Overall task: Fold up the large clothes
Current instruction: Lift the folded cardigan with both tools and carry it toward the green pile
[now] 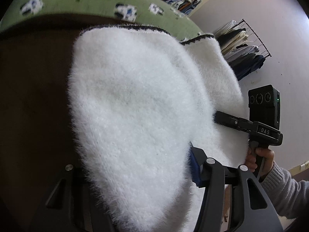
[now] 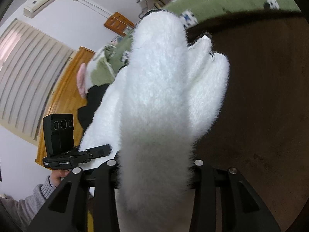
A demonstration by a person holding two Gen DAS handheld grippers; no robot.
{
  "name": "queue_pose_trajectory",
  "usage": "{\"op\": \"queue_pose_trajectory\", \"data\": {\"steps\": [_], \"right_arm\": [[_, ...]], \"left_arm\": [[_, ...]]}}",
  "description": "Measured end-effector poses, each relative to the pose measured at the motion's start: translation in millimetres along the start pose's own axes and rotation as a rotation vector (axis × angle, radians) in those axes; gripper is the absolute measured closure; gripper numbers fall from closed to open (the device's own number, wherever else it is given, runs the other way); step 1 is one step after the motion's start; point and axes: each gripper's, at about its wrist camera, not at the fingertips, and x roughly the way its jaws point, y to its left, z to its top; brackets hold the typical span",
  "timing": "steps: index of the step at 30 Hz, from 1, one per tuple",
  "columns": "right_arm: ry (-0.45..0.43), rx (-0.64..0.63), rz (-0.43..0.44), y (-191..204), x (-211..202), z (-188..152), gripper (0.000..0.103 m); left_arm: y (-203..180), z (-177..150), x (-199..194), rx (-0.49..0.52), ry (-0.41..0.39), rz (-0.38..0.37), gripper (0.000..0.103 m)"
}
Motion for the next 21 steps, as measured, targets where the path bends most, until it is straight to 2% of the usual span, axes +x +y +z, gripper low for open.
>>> {"op": "queue_pose_trajectory", "data": {"steps": [5, 8, 12, 18, 21], "right_arm": [[0.014, -0.019, 0.016, 40, -40, 9, 0.065], [0.036, -0.034, 0.008, 73, -55, 12, 0.065], [0.049, -0.056, 0.007, 94, -69, 8, 0.065], [0.085, -0.107, 0.007, 114, -56, 8, 0.065], [0.093, -0.136, 0.023, 126, -44, 13, 0.065]], "left_arm": [[-36, 1, -58, -0.013, -0.020, 0.025, 0.048], [-44, -12, -85, -0.041, -0.027, 0.017, 0.048], [-53, -31, -107, -0.064, -0.040, 0.024, 0.048], [-62, -40, -113, -0.097, -0.070, 0.048, 0.048], [-60, -49, -128, -0.119, -0.107, 0.061, 0.048]]}}
